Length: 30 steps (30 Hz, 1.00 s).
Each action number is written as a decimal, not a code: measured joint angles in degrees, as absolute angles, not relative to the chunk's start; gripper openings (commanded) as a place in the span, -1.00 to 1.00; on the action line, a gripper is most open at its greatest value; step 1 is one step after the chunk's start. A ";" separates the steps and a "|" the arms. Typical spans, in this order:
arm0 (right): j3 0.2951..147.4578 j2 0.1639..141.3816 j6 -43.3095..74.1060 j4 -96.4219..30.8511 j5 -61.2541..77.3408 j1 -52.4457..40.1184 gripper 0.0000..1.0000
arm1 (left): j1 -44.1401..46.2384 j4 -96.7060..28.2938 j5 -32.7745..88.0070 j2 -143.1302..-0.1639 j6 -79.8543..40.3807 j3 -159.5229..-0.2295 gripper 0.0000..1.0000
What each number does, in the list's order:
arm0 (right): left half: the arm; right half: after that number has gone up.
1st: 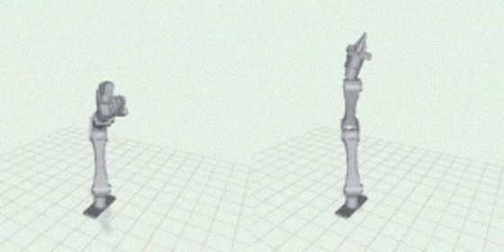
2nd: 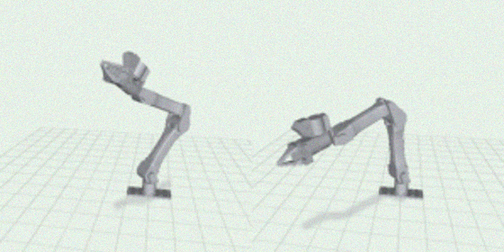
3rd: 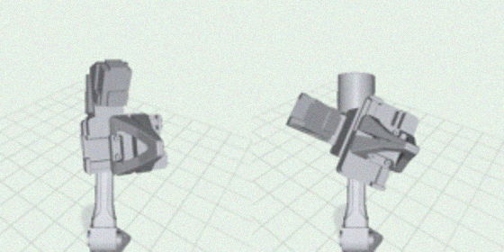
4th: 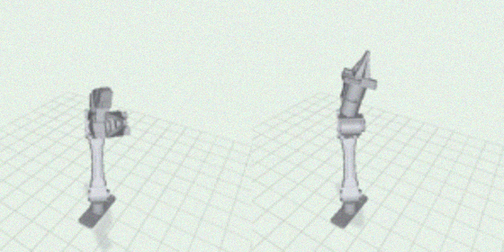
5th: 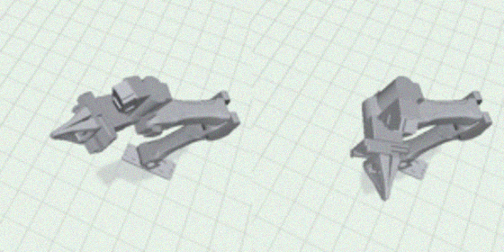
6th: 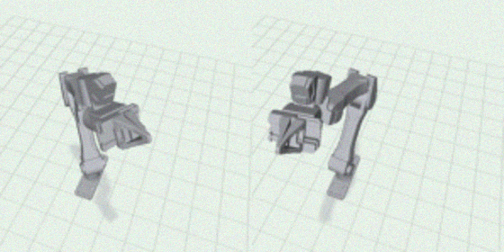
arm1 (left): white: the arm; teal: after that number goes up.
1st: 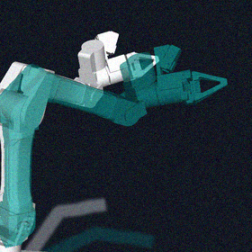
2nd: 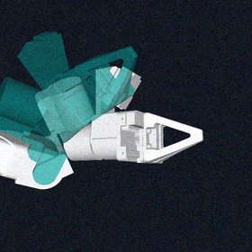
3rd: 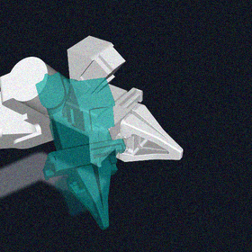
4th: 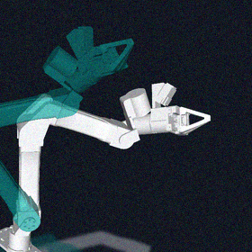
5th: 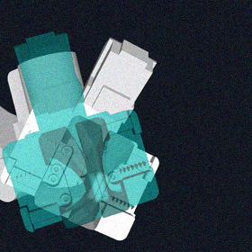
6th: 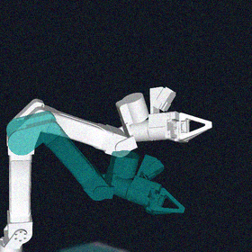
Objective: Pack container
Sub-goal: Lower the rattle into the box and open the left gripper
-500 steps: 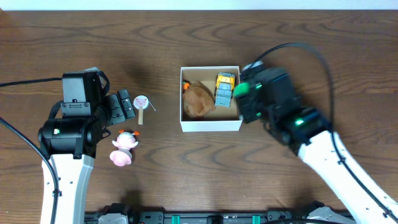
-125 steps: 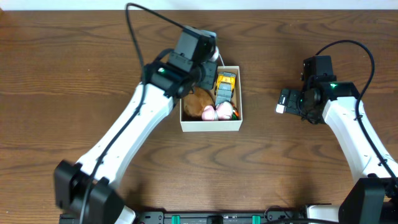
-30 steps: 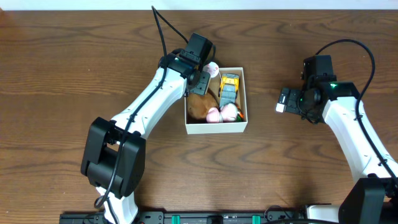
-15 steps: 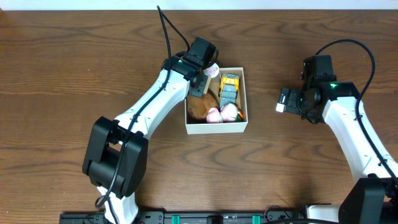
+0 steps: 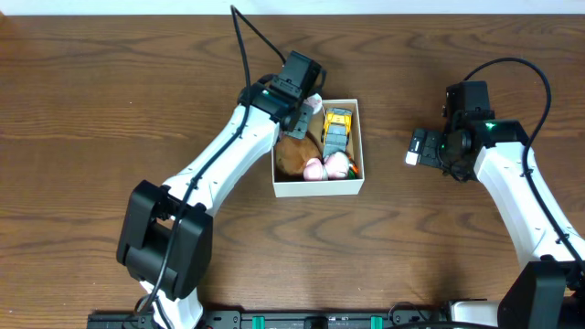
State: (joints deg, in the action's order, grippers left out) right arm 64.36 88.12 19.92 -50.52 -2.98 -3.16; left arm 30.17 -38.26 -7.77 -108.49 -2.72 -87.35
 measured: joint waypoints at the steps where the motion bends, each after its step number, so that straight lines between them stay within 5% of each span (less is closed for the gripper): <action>1: 64.36 88.12 19.92 -50.52 -2.98 -3.16 0.99 | 30.39 -38.24 -7.55 -108.49 -2.81 -87.35 -0.43; 5: 64.36 88.12 19.92 -50.52 -2.98 -3.16 0.98 | 30.70 -38.11 -7.01 -108.49 -2.68 -87.35 -0.61; 15: 64.38 88.12 19.92 -50.57 -2.98 -3.16 0.98 | 30.70 -37.32 -5.30 -110.59 -2.61 -87.35 -0.62; 30: 64.38 88.12 19.92 -50.54 -2.98 -3.16 0.99 | 31.77 -37.39 16.34 -111.87 -4.45 -87.35 -0.61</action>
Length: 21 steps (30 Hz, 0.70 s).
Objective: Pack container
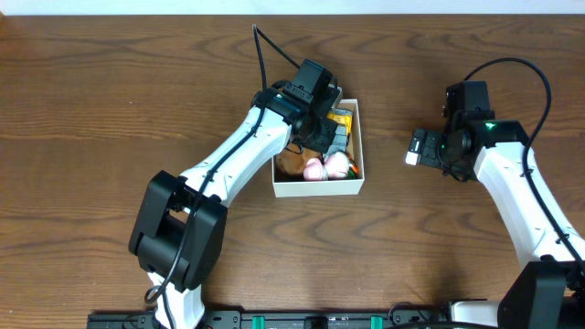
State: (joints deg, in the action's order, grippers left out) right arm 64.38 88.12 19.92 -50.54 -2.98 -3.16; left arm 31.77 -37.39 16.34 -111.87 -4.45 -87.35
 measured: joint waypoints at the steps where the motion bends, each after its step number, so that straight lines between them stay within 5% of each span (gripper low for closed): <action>1: 64.36 88.12 19.92 -50.54 -2.98 -3.16 0.99 | 31.59 -37.39 16.60 -111.87 -4.47 -87.35 -0.61; 2: 64.36 88.12 19.92 -50.52 -2.98 -3.16 0.99 | 31.46 -37.39 16.62 -111.87 -4.47 -87.35 -0.59; 5: 64.36 88.12 19.92 -50.50 -2.98 -3.16 0.98 | 30.70 -37.60 14.98 -111.87 -4.27 -87.35 0.15; 12: 64.31 88.12 18.76 -43.66 -2.44 -3.18 0.99 | 28.23 -38.70 5.52 -108.84 -4.47 -87.35 0.91; 21: 67.90 88.14 13.82 -34.57 -1.78 -4.97 0.98 | 20.45 -40.12 -5.06 -93.95 -4.73 -87.42 0.96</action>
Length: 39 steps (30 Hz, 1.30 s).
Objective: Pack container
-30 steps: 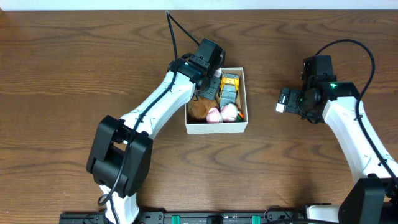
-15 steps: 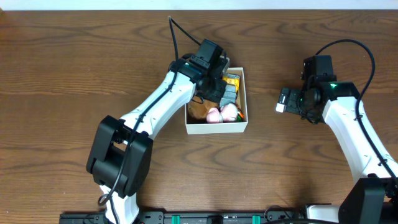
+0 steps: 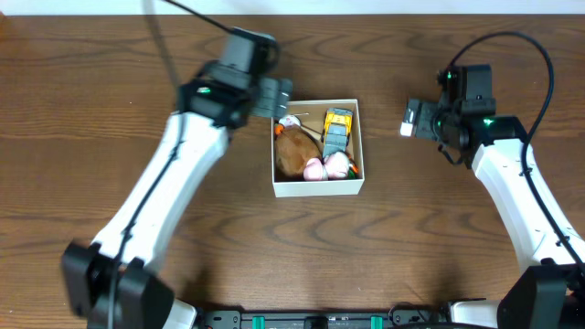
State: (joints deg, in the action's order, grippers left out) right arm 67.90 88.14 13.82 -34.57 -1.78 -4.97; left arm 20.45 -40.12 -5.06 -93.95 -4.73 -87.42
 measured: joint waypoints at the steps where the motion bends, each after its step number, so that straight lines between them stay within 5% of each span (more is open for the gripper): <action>1: 68.42 88.14 13.56 -33.85 -1.83 -5.10 0.99 | 19.09 -40.56 -5.61 -92.90 -4.71 -87.46 0.96; 12: 69.41 88.12 10.61 -20.60 -1.89 -5.10 0.99 | 12.73 -42.85 -10.20 -91.61 -6.26 -87.46 0.96; 21: 69.41 84.33 14.28 -27.75 -4.14 -5.19 0.98 | 6.90 -50.19 -10.94 -88.44 -13.72 -87.39 0.96; 39: 46.70 49.50 17.23 -29.95 -18.96 -21.02 0.99 | 7.07 -53.23 -5.74 -45.17 -11.46 -60.18 0.96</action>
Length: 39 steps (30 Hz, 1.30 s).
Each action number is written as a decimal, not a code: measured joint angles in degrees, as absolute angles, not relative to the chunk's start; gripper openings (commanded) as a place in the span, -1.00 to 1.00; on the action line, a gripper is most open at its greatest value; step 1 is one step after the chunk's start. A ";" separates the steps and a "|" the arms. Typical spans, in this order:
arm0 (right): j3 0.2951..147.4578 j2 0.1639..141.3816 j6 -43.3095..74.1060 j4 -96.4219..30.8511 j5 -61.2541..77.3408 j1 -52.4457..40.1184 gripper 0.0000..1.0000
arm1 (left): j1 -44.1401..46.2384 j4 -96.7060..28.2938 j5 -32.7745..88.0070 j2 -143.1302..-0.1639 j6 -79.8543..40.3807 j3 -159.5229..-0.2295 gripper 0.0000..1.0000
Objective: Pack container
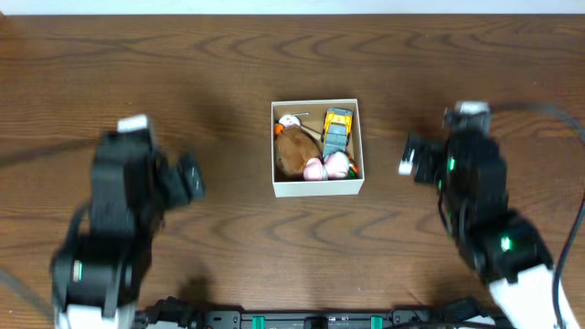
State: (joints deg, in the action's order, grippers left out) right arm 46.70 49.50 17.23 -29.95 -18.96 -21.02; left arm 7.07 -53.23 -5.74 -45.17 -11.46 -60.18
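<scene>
A white open box stands at the table's middle. Inside lie a brown plush toy, a yellow and grey toy car, pink toys and a small white and orange piece. My left gripper hangs well left of the box, motion-blurred, with nothing seen in it. To the right of the box is my right gripper, also blurred. Neither touches the box, and the blur hides how their fingers stand.
The brown wooden table carries nothing else in view. Both arm bodies are drawn back to the near edge, the left arm at the left and the right arm at the right.
My left arm has moved from the box's far left corner back to the near left of the table. The right arm has drawn back toward the near edge. The box's contents are unchanged.
My left gripper was at the box's far left corner over the toys, then reached deeper over the box. Afterwards it stood outside the box at its far left. Now both arms are pulled back and the box holds the toys.
</scene>
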 measured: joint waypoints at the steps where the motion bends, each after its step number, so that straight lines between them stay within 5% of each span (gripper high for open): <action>1: 44.23 46.04 18.00 -30.09 -19.42 -22.33 0.99 | 7.07 -53.65 -5.67 -42.04 -11.05 -58.28 0.96; 12: 30.11 18.41 29.43 -46.06 -25.39 -28.64 0.99 | 7.07 -58.52 -5.06 -13.65 -9.61 -46.52 0.96; 39: 29.74 17.47 32.45 -49.60 -28.23 -28.71 0.98 | 7.07 -58.50 -5.06 -12.58 -9.15 -46.52 0.96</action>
